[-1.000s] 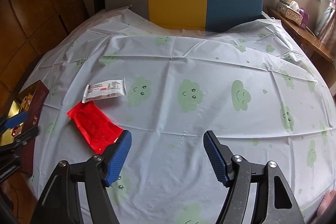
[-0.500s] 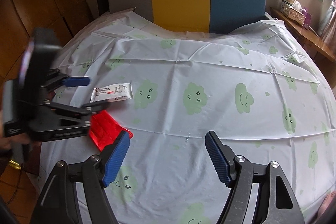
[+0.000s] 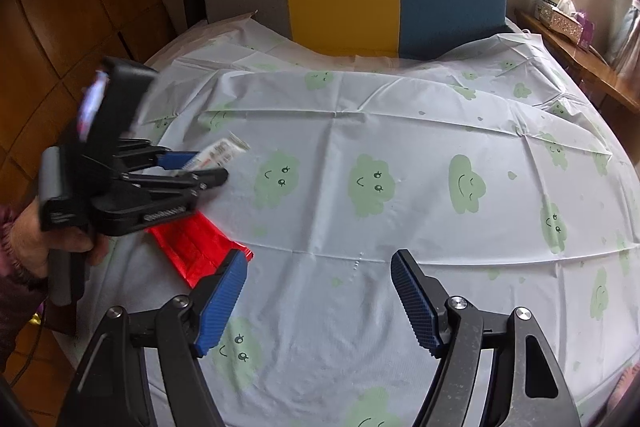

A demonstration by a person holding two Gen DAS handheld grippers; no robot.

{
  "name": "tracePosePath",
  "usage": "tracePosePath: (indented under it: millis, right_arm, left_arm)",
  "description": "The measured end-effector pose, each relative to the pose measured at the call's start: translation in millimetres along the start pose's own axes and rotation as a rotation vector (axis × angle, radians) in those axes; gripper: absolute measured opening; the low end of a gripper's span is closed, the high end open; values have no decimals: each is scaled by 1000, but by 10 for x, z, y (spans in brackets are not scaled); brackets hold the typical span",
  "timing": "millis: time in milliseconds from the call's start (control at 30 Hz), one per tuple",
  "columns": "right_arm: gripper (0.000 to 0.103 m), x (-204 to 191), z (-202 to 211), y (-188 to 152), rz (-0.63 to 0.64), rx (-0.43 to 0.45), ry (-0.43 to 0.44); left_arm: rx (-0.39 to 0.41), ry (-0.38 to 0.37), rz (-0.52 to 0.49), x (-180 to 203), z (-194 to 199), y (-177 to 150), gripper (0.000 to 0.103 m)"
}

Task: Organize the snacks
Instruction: 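Reach the left tool to the white red-labelled bar and grasp it, then lift the white bar with the left tool while the right tool grasps the red packet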

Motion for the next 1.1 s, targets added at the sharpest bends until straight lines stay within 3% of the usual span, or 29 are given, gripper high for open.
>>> tracePosePath:
  millis: [233,433,733,933,1100]
  right_arm:
    - [75,-52,-77,-57,37,-25,-7]
    - [75,-137,-178,-126,66,-50,21]
    - [75,-515,-366,-269,178,-105,138]
    - [79,-786,-590,-176,270,-161,165]
    - [80,-1017,-945,-17,370,-218,131]
  left_arm:
    - [45,40,151,-193,570,-318,34]
    - [51,3,280,-251,925,-833,34]
    - [29,-35,223,178,1169,-1760,34]
    - [14,-58,214,288,1133,-1982,34]
    - [17,-65,248,243,1095,-2049,34]
Point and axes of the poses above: each gripper's, at about its wrist camera, not at the fingertips, and z roughly against the way its jaws point, x to its right, y to its top, the point moved 5 cm from there along -z, roughly the way its jaws point, and after that the axes turned 12 degrees about y, right-handed, at the moved point
